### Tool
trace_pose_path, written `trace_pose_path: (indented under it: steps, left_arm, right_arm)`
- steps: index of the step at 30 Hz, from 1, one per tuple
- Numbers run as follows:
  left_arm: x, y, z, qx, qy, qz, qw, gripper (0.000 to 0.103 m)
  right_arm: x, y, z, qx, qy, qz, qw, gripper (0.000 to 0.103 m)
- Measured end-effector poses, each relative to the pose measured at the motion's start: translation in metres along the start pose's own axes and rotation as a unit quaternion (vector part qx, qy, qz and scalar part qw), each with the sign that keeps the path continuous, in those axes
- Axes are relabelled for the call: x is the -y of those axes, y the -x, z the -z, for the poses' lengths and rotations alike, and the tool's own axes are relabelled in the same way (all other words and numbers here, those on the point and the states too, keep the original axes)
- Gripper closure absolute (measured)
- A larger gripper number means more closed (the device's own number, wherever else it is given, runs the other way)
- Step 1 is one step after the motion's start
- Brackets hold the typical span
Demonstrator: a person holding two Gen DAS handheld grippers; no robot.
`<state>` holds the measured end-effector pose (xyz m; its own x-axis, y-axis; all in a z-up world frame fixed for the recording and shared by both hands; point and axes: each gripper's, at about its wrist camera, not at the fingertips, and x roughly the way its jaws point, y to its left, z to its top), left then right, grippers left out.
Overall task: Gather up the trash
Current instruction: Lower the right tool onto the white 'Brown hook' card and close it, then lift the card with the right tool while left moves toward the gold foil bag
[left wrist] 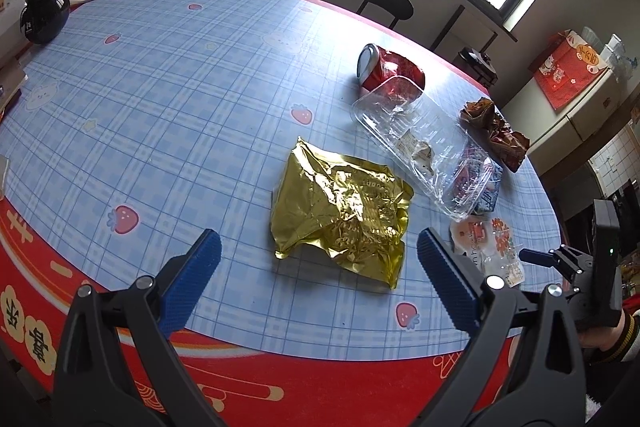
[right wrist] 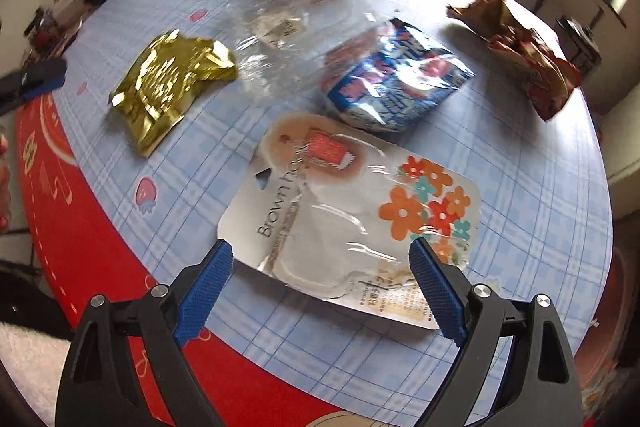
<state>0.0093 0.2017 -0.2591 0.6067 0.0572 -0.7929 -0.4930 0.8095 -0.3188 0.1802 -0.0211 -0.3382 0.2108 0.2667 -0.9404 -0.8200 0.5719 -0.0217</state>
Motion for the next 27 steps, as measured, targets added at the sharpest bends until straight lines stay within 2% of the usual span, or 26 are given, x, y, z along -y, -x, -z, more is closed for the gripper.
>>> trace_pose_path:
  steps: [4,14,18,20,21,27]
  left_arm:
    - [-0.002,0.000,0.003,-0.002,0.003,0.001,1.0000,0.006]
    - [-0.012,0.002,0.006,-0.003,0.020,-0.002,0.9998,0.006]
    - [-0.009,0.003,0.006,-0.003,0.015,0.002,0.9999,0.006]
    - [-0.008,0.003,0.006,-0.003,0.013,0.002,0.9999,0.006]
    - [-0.008,0.003,0.006,-0.002,0.013,0.002,0.9999,0.006]
    - [-0.007,0.004,0.007,-0.001,0.015,0.001,0.9999,0.006]
  right_arm:
    - [-0.021,-0.007,0.004,-0.021,0.062,0.034,0.997,0.015]
    - [-0.013,-0.014,0.013,-0.049,0.102,0.100,0.989,0.025]
    - [-0.015,-0.015,0.012,-0.038,0.102,0.102,0.989,0.026]
    - [-0.016,-0.014,0.011,-0.032,0.108,0.110,0.988,0.032]
    - [-0.016,-0.012,0.010,-0.027,0.110,0.113,0.987,0.039]
    - [-0.013,0.022,-0.006,0.036,0.090,0.119,0.988,0.045]
